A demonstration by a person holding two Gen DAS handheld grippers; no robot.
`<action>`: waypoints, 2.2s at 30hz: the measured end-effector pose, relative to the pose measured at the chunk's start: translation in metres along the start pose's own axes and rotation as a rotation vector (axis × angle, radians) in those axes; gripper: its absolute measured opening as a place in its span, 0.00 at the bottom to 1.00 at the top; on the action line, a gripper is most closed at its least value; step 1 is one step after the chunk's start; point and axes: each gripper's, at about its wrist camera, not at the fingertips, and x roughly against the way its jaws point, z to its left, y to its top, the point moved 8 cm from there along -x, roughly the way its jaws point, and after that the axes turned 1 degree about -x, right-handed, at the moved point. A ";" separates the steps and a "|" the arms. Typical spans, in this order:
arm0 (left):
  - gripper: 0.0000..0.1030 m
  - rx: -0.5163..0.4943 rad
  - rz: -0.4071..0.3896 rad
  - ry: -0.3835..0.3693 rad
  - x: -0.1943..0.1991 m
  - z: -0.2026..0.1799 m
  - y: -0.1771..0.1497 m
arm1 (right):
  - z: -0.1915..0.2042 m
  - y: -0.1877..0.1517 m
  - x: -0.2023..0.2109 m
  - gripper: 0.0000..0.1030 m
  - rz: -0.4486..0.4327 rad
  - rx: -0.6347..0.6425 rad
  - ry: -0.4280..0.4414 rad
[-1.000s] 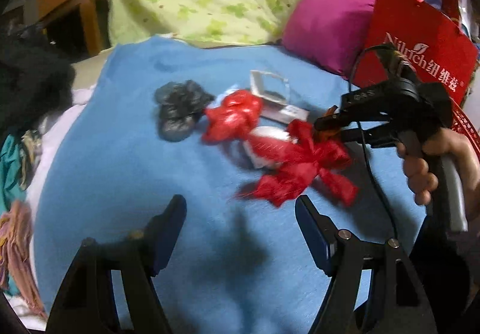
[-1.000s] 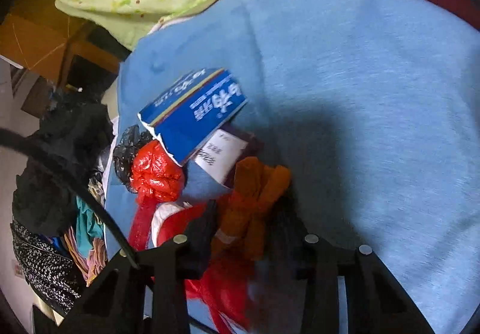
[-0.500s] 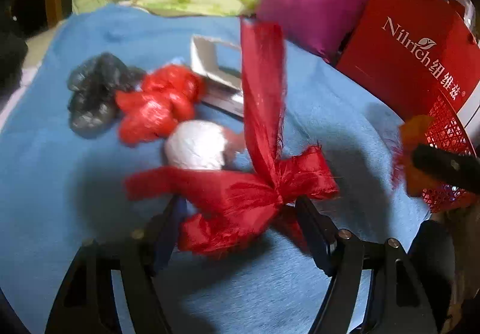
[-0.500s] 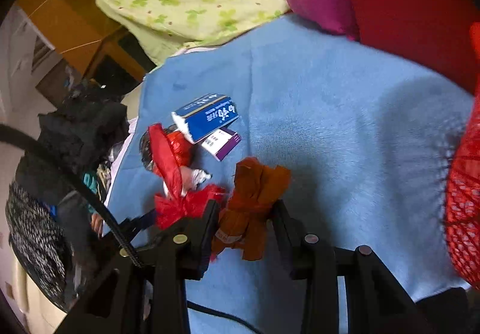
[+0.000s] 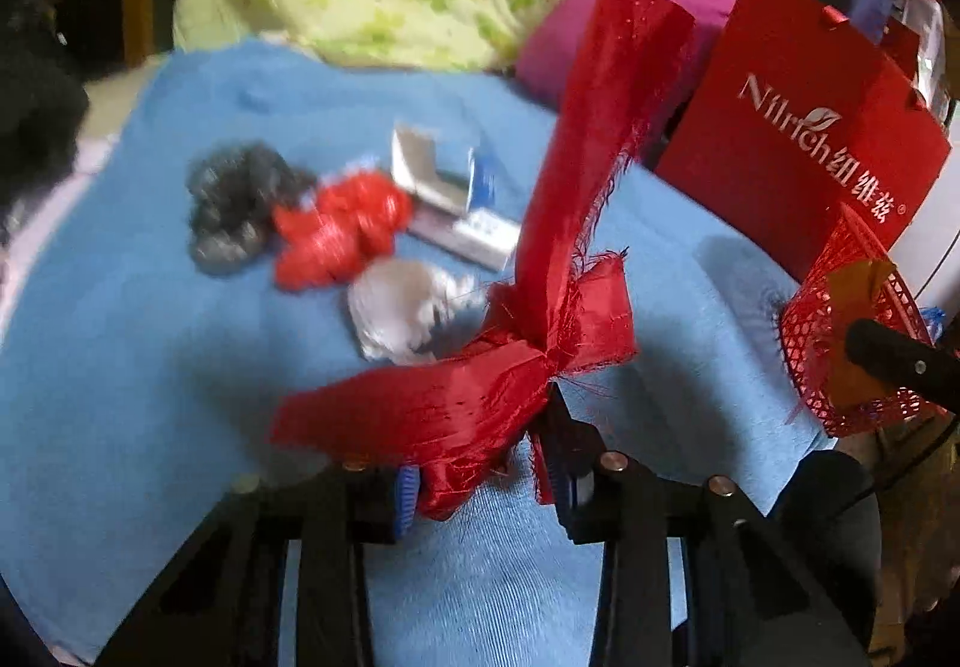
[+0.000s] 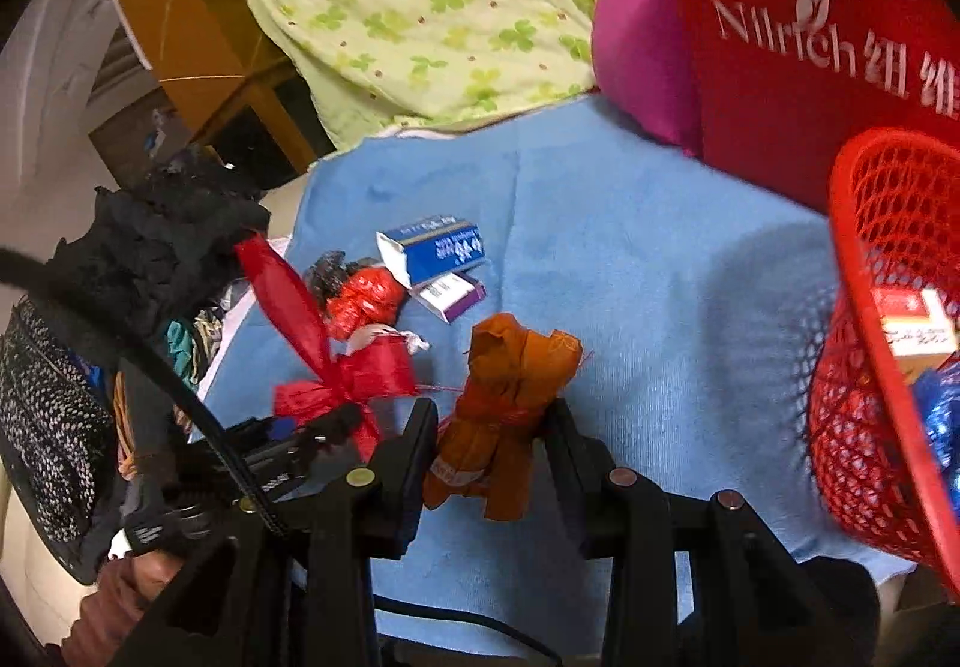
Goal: Collect trash
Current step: 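Lift the orange bag and red ribbon bag toward the red mesh basket with both tools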
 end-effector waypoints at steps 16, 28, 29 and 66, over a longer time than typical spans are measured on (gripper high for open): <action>0.37 -0.156 -0.200 0.233 0.106 -0.057 0.051 | 0.022 0.019 0.086 0.38 -0.176 0.067 0.023; 0.37 -0.198 -0.243 0.333 0.136 -0.079 0.057 | 0.020 0.023 0.126 0.38 -0.266 0.085 0.026; 0.37 -0.206 -0.248 0.336 0.137 -0.082 0.057 | 0.019 0.023 0.128 0.38 -0.270 0.084 0.026; 0.38 -0.374 -0.211 0.255 0.115 -0.180 0.065 | -0.086 0.031 0.187 0.38 -0.370 -0.106 -0.069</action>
